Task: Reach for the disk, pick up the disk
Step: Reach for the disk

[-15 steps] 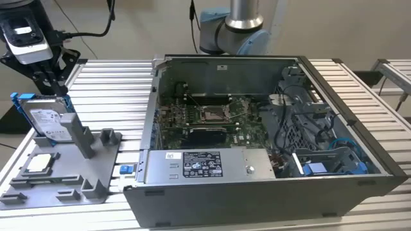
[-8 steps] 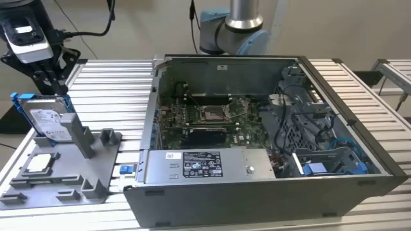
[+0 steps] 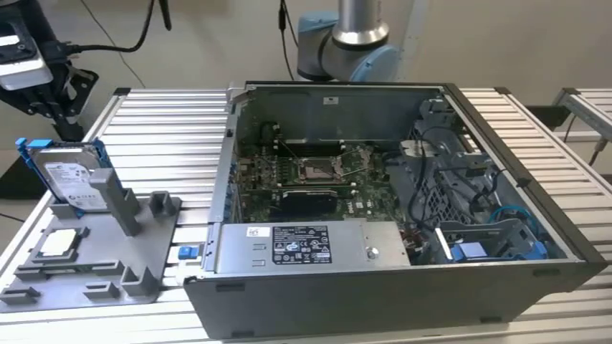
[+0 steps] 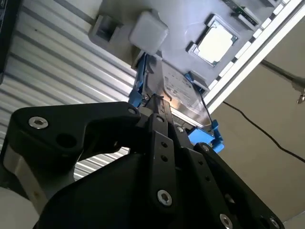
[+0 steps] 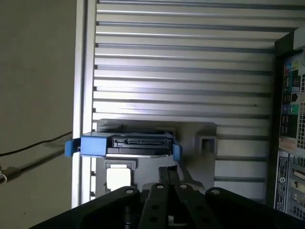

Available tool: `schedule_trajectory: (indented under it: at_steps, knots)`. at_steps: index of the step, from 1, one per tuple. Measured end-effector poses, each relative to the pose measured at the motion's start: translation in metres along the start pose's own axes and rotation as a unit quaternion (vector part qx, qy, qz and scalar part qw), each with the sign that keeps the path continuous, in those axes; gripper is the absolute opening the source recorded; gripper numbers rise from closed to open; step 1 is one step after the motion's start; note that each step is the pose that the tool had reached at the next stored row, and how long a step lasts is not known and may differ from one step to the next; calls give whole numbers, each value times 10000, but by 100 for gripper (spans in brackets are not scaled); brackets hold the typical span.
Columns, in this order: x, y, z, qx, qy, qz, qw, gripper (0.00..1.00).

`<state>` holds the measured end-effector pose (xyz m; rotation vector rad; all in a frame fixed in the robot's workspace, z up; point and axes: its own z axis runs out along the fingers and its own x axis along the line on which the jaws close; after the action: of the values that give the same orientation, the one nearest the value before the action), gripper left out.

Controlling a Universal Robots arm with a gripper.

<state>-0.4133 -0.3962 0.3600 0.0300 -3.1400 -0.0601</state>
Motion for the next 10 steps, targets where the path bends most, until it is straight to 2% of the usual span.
schedule_trajectory:
  at_steps: [10]
  knots:
    - [450,153,24,0,0,0,10000,0]
